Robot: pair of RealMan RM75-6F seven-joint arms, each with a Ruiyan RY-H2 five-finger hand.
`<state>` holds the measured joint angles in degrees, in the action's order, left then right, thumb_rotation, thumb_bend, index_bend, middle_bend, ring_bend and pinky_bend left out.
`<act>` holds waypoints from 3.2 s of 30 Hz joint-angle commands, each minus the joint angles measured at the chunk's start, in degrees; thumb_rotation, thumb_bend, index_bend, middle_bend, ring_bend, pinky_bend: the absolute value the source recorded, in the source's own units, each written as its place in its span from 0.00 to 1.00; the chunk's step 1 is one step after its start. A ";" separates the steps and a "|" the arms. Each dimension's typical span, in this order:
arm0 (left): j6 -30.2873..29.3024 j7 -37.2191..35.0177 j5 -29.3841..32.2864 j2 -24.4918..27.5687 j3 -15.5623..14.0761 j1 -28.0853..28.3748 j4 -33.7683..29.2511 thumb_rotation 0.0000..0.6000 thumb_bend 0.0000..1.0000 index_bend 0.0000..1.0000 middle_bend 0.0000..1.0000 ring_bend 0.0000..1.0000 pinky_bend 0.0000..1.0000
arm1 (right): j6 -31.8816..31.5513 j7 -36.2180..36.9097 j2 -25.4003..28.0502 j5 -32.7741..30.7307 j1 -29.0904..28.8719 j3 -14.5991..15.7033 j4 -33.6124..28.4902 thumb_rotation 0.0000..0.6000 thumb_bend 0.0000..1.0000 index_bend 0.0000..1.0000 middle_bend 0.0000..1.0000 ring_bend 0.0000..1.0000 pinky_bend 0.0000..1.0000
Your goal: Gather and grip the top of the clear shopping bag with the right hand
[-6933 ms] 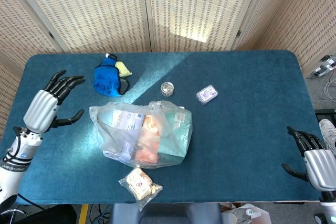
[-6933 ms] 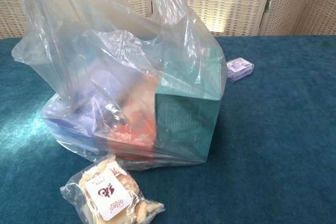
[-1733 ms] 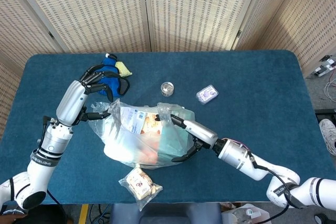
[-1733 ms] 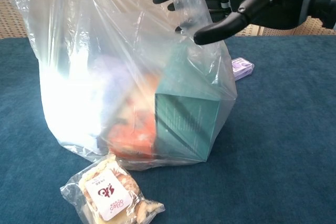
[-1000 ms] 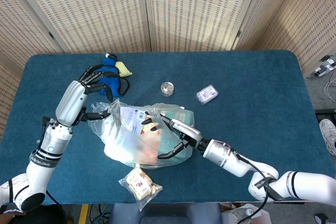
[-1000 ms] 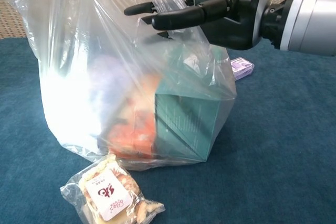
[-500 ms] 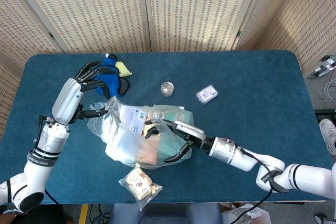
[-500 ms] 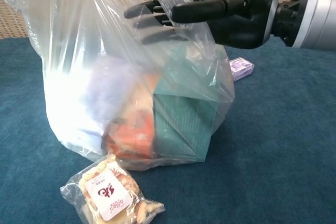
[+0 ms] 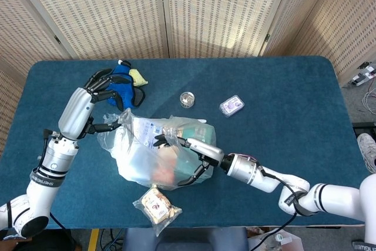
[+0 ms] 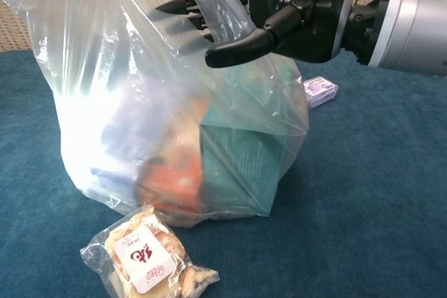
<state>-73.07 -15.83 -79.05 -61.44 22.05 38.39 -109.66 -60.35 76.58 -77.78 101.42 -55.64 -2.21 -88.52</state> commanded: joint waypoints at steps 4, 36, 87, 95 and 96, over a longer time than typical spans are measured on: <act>0.09 -0.20 0.09 -0.19 -0.15 -0.10 0.42 1.00 0.31 0.61 0.26 0.25 0.10 | -3.79 6.64 -1.08 0.79 0.17 1.57 0.93 1.00 0.00 0.00 0.04 0.01 0.08; -0.54 -1.72 0.29 0.42 0.01 -1.34 0.83 1.00 0.31 0.62 0.26 0.25 0.09 | -7.70 26.87 -1.55 0.80 -1.89 3.68 7.61 1.00 0.00 0.20 0.20 0.15 0.18; 11.24 14.39 8.03 1.66 2.69 9.66 -11.77 1.00 0.31 0.57 0.26 0.25 0.09 | -9.07 14.47 -3.78 0.30 -4.51 2.08 3.81 1.00 0.00 0.00 0.06 0.01 0.04; 13.20 17.64 12.58 0.21 3.64 13.18 -11.86 1.00 0.31 0.55 0.26 0.24 0.09 | -9.52 14.67 -3.86 0.54 -4.59 2.21 3.81 1.00 0.00 0.00 0.06 0.01 0.04; 13.49 18.09 13.25 0.05 3.69 13.65 -11.86 1.00 0.31 0.55 0.26 0.24 0.10 | -9.60 14.71 -3.77 0.55 -4.60 2.19 3.73 1.00 0.00 0.00 0.06 0.01 0.04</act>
<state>-60.01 1.80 -66.50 -61.08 25.57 51.43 -121.50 -69.93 91.27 -81.58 101.97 -60.24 -0.02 -84.76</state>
